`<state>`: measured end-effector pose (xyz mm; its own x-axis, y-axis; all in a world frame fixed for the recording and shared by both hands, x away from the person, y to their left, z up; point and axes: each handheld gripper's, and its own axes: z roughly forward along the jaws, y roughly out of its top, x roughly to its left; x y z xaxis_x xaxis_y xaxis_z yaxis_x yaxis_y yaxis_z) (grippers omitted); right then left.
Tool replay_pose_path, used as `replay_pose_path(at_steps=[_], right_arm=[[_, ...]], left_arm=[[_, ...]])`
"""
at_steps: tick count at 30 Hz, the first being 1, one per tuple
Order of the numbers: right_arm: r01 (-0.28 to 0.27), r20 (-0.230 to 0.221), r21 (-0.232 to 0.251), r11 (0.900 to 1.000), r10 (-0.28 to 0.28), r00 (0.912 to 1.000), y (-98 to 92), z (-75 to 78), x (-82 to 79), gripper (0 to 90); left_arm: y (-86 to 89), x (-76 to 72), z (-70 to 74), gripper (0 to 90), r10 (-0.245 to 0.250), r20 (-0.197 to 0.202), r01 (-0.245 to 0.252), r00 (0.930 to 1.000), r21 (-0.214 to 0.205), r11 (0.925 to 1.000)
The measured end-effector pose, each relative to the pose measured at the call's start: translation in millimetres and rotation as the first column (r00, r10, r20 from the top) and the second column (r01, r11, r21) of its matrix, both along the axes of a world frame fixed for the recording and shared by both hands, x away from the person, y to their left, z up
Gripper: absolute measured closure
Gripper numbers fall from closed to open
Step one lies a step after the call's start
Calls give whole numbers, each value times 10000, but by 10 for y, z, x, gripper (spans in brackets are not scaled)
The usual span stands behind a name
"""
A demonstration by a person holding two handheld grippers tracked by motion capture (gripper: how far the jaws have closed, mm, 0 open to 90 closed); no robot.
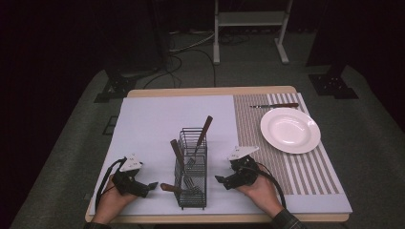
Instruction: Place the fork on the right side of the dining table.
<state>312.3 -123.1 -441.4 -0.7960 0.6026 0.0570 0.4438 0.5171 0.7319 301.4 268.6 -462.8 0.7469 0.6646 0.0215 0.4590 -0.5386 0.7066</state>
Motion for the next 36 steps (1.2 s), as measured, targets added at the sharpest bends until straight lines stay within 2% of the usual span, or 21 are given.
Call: replay_pose_path(at_steps=[10,14,24,36], right_arm=[[99,93,234,9997,-101,9999,-65,125,39,135],[133,-23,347,9993,-132,9999,-89,175,81,135],[134,219,629,9979,-148,9997,-101,325,147,135],[177,307,972,9951,-208,9993,-80,458,211,134]], left_arm=[[-1,0,0,0,4,4,-4,10000,-2,10000],[-1,0,0,0,4,2,-4,10000,-4,10000],[-2,-2,-1,0,20,-9,-20,10000,-17,10000],[-2,-2,-1,0,21,-5,-21,10000,-18,10000]])
